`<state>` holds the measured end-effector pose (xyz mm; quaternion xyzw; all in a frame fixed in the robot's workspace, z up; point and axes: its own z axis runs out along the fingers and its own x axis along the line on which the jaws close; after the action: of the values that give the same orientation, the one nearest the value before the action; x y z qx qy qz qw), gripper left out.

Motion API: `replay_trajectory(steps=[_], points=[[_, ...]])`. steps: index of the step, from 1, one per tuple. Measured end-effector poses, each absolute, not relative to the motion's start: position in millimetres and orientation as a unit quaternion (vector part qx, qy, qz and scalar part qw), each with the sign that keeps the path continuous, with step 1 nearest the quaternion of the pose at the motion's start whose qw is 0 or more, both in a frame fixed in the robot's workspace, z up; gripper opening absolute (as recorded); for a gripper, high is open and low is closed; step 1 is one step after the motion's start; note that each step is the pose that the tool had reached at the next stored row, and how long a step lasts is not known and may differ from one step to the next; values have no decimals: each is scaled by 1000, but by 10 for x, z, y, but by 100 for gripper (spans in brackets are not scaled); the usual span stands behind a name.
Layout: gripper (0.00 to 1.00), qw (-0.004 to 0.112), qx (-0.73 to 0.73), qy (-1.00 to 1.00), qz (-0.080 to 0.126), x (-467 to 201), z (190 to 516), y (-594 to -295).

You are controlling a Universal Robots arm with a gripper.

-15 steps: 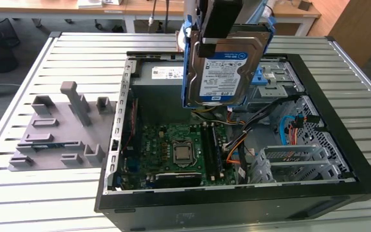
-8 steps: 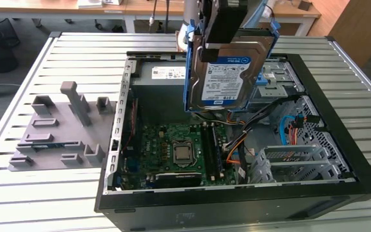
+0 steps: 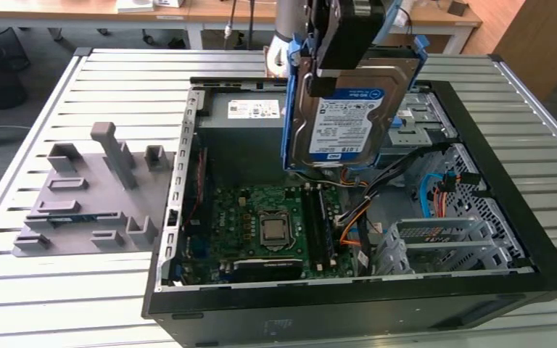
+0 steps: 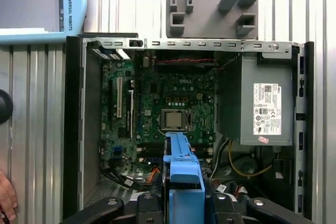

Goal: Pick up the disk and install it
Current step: 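Insert the disk into the insertion slot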

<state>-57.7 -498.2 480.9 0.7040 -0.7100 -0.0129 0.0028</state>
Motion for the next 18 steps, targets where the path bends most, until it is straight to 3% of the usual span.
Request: replay_trajectory(steps=[18], points=[[36, 2, 704, -710, -12, -479, 4764, -5293]])
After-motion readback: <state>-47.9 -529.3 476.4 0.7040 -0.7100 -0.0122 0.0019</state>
